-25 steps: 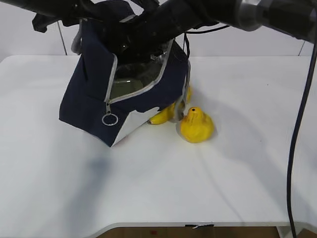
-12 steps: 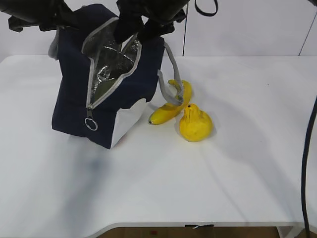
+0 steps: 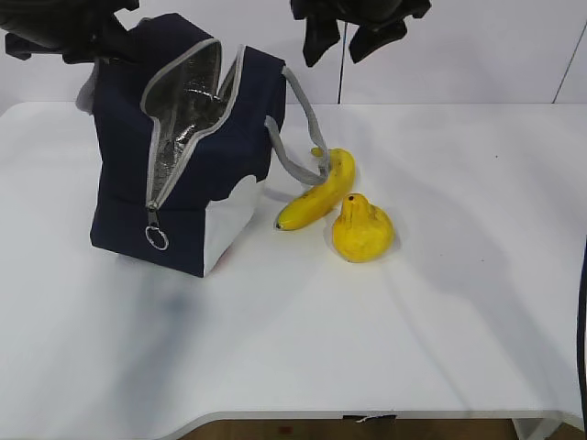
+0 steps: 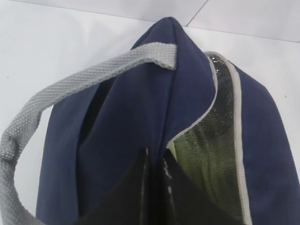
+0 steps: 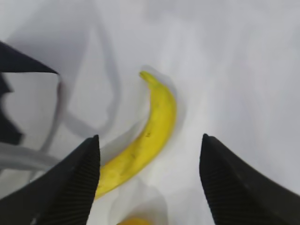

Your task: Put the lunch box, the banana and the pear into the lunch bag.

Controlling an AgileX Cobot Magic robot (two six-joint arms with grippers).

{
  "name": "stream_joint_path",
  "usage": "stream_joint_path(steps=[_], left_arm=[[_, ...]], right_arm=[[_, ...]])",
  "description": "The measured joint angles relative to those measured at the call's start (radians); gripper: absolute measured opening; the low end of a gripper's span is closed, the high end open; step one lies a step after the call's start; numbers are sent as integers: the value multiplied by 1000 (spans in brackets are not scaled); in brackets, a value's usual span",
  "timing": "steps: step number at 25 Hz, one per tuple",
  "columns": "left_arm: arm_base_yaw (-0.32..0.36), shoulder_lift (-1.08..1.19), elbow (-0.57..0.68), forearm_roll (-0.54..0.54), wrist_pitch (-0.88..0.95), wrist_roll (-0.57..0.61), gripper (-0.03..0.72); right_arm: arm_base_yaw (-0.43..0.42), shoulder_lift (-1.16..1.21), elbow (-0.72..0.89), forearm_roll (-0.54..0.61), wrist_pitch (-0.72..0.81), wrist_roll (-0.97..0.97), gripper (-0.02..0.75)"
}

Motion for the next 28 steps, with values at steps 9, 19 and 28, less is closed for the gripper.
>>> stream_joint_path(steps=[9, 19, 28], left_arm=[[0, 34, 0, 49, 0, 0, -1], [0, 46, -2, 58, 2, 0, -1], [0, 46, -2, 58, 2, 0, -1]], right_arm=[[-78, 71, 0, -6, 2, 51, 527], [-81, 203, 0, 31, 0, 80, 527], [-81, 280, 0, 40, -3, 104, 526]])
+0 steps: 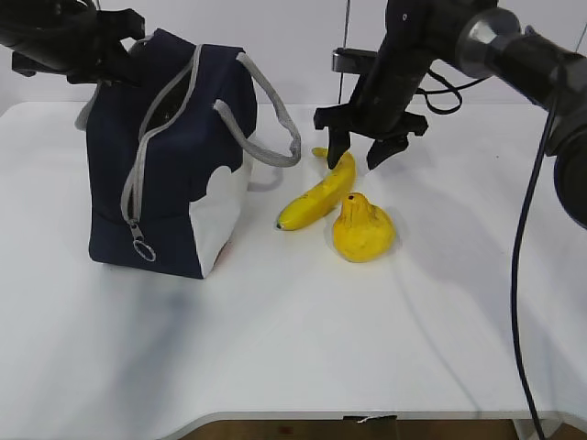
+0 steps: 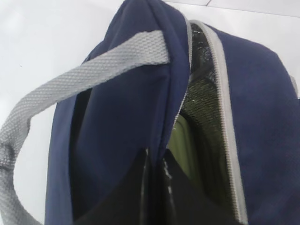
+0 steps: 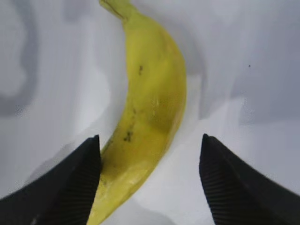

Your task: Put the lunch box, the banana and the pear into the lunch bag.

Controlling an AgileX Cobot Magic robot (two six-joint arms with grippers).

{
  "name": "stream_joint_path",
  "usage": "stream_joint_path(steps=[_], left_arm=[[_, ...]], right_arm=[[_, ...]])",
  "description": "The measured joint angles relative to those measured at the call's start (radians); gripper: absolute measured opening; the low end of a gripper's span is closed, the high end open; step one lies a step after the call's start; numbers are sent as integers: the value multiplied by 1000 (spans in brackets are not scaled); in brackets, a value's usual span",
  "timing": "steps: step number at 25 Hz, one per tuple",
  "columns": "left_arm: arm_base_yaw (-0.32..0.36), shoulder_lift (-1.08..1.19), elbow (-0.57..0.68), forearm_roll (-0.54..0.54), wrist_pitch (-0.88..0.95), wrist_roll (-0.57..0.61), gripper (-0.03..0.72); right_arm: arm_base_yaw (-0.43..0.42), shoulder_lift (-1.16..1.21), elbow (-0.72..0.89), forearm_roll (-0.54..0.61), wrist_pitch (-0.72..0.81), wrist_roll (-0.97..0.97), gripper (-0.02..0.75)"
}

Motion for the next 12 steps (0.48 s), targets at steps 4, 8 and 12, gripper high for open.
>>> stream_joint_path(steps=[4, 8, 12], left_arm=[[0, 0, 0, 0, 0, 0, -1], [0, 0, 0, 0, 0, 0, -1], [0, 0, 0, 0, 0, 0, -1]], right_arm=[[0, 14, 0, 9, -8, 37, 526], [0, 21, 0, 9, -36, 86, 526], [0, 22, 0, 15, -51, 109, 526]])
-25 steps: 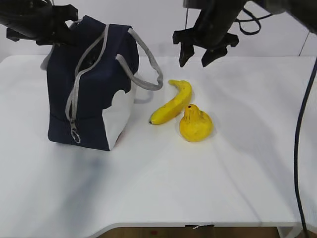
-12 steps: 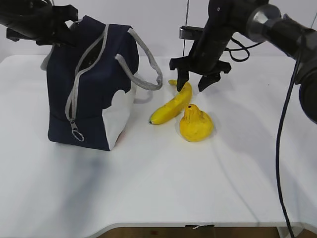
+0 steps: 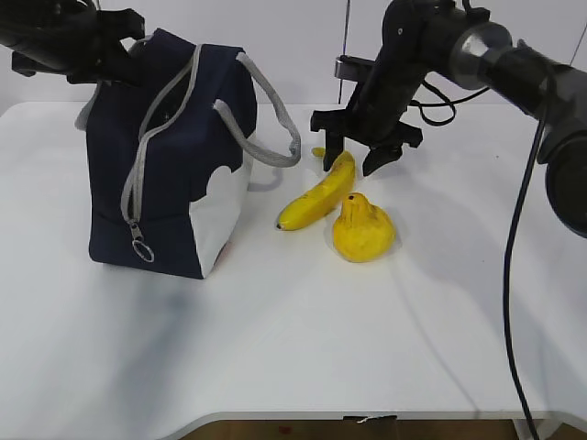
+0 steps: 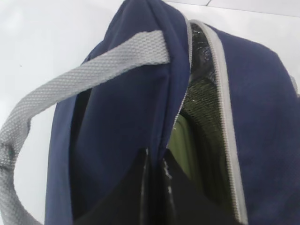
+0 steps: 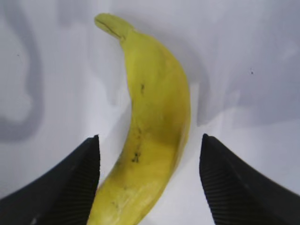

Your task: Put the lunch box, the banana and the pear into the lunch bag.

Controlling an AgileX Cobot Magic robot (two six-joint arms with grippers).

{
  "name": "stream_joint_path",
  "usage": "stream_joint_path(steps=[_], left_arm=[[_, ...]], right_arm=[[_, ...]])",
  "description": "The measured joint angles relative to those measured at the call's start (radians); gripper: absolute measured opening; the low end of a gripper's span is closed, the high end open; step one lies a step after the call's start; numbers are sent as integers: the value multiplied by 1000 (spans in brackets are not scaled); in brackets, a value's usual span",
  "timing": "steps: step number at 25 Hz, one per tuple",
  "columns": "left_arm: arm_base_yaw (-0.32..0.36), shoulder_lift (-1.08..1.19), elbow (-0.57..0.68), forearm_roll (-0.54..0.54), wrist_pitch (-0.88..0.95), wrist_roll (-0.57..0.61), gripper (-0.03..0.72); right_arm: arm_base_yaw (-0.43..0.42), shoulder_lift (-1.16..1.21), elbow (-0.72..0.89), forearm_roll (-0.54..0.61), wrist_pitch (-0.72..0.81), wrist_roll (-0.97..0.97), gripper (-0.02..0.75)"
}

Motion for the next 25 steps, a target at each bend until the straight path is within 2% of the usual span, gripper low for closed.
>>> stream_joint_path(steps=[25], left_arm=[[0, 0, 0, 0, 0, 0, -1]], right_arm=[[5, 23, 0, -5, -63, 47, 522]])
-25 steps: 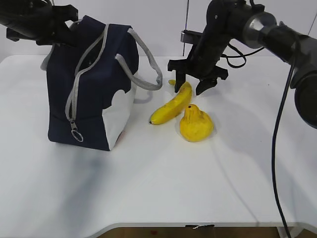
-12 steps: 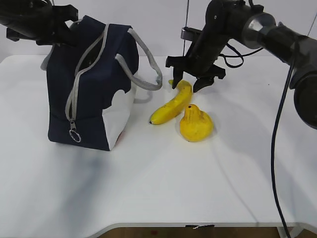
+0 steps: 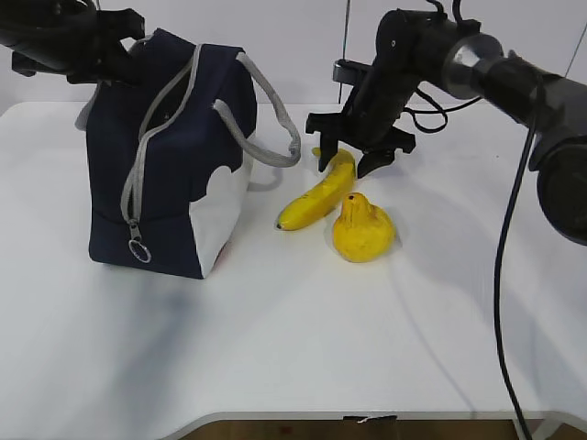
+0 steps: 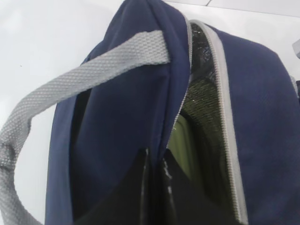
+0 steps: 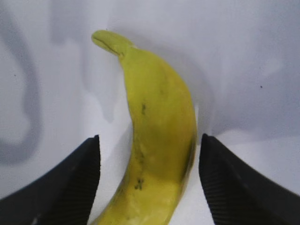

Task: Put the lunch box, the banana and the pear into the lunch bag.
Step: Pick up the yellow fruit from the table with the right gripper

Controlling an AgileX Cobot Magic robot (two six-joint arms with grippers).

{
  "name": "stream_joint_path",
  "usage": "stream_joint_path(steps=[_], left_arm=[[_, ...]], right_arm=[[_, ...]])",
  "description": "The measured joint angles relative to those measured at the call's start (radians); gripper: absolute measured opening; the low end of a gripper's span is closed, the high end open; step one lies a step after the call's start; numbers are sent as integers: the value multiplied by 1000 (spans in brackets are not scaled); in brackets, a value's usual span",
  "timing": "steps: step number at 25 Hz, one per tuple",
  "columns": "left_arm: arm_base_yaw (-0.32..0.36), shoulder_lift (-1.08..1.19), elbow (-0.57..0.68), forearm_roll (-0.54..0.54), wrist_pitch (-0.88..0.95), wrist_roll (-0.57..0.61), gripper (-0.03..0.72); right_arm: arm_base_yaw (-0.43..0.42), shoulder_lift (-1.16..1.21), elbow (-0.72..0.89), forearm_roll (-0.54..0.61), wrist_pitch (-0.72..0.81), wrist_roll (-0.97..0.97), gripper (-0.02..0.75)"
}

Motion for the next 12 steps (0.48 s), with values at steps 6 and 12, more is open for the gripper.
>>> stream_joint_path(steps=[6, 12], left_arm=[[0, 0, 0, -4, 0, 0, -1], [0, 0, 0, -9, 0, 0, -1]], right_arm=[[0, 0, 0, 0, -2, 0, 503], [2, 0, 0, -3, -2, 0, 454]])
